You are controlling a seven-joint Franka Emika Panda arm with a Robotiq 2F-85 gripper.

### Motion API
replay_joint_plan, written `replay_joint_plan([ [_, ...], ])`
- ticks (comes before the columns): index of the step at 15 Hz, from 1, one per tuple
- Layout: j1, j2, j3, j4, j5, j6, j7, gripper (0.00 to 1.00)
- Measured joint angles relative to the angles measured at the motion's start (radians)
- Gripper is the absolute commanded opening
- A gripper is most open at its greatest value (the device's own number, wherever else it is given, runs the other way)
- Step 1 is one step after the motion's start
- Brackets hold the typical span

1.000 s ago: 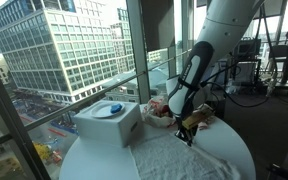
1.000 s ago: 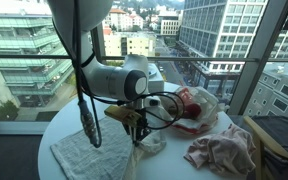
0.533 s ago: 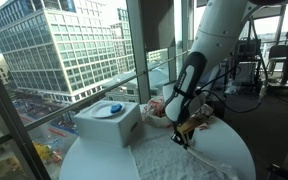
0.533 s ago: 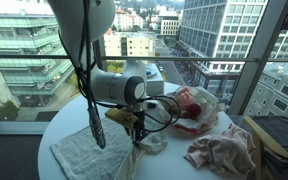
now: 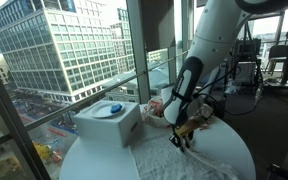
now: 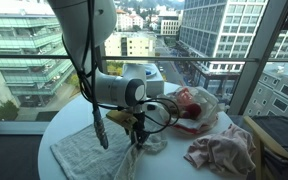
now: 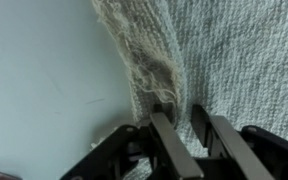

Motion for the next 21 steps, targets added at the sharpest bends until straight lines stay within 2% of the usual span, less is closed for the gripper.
replay_joint_plan([
  [4, -0.003, -0.019, -0.002, -0.008, 0.003, 0.001, 0.001, 0.97],
  [5, -0.005, -0.03, -0.003, -0.016, 0.003, 0.001, 0.001, 1.0],
  [9, -0.023, -0.102, -0.008, -0.096, 0.003, 0.001, -0.001, 1.0],
  [14, -0.041, -0.2, -0.012, -0.263, 0.002, 0.022, -0.003, 1.0],
  [21, -0.055, -0.277, -0.007, -0.449, 0.007, 0.066, -0.009, 1.0],
])
